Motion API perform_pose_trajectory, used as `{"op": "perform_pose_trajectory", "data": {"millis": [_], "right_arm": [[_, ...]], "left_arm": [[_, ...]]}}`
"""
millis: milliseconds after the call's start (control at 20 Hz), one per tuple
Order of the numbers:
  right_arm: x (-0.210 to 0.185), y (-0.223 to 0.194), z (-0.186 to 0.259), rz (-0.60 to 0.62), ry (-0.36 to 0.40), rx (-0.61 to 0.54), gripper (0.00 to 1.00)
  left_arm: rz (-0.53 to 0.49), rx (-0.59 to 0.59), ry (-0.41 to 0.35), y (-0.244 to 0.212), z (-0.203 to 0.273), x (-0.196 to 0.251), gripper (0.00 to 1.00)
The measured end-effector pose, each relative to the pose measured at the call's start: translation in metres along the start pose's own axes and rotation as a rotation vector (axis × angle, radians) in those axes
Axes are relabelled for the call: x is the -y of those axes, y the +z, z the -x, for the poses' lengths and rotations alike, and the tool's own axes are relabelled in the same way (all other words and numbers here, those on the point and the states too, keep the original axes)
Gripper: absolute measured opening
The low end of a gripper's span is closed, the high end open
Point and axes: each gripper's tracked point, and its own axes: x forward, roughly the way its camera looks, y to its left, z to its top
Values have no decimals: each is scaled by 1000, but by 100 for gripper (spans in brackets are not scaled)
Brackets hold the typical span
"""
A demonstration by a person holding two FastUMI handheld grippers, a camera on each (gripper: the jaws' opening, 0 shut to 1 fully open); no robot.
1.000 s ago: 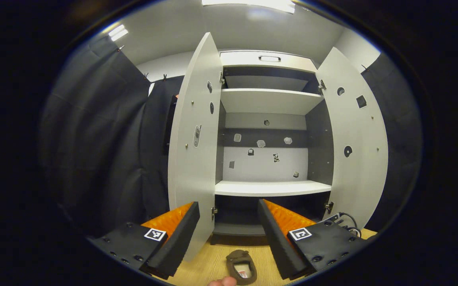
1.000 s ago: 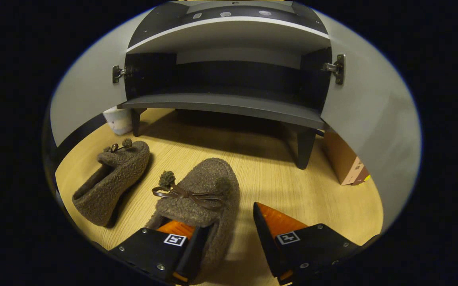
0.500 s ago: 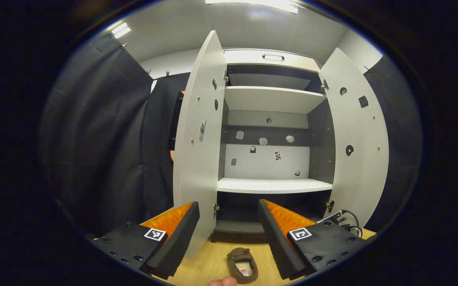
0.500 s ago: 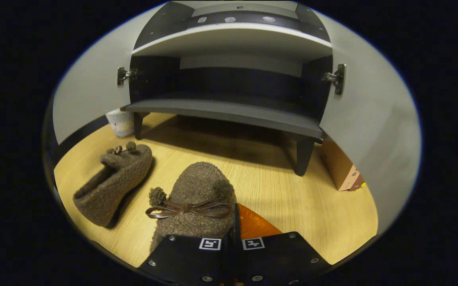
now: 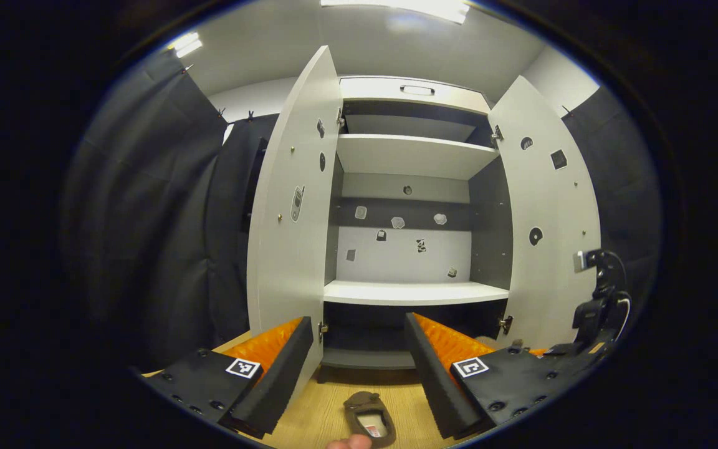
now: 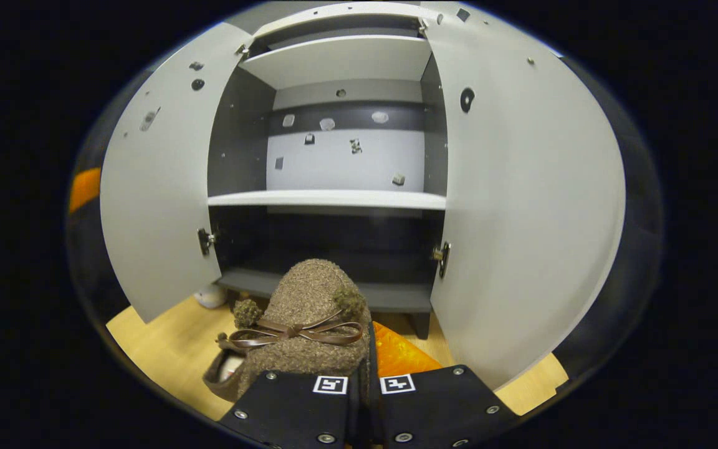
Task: Grab one shoe with the right hand and put it into the shoe cabinet, grab the other shoe with the left hand and put it into the shoe cabinet; then close the right door with the right hand and the left door with the left hand.
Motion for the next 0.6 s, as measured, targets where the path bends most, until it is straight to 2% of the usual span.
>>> {"op": "perform_pose_trajectory", "data": {"millis": [200,300,450,500,600], "right_arm": [[-9,99,-5,-2,-22,90,5],[-18,150,-27,4,-4,144,5],[-18,209,-84,0,2,163,4],[-15,225,-108,6,-3,162,5],[-2,244,-159,20,-33,137,5]], "left_arm": [[18,-15,-2,-8,-1,-3,96],[16,-23,1,-13,1,-5,96],[8,-36,4,-18,3,-6,99],[8,-39,3,-19,3,-5,96],[-4,-43,6,-21,5,-4,96]]}}
